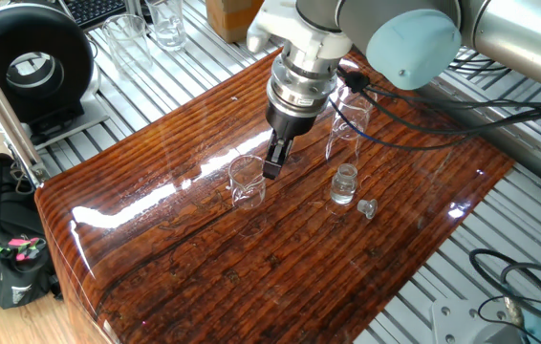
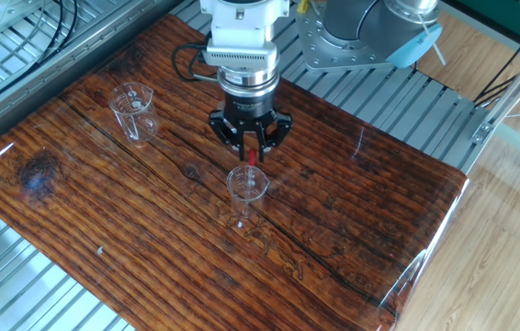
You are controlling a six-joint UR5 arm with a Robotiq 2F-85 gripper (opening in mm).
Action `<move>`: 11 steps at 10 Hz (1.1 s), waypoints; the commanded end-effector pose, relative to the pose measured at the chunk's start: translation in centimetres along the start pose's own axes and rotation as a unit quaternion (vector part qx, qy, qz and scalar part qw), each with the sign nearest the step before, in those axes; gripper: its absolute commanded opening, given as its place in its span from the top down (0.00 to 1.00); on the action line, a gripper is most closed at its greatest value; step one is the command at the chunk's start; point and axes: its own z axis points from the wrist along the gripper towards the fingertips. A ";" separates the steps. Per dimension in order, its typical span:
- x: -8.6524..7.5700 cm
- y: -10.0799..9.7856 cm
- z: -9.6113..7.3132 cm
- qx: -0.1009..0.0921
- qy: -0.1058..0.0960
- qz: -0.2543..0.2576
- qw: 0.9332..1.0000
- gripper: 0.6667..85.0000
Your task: Transfer liquid using a dropper
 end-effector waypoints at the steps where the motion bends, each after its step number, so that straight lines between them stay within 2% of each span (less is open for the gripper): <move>1: -0.2 0.2 0.0 -0.004 -0.003 0.005 1.000 0.60; 11: 0.0 0.3 0.0 -0.005 0.001 0.007 1.000 0.64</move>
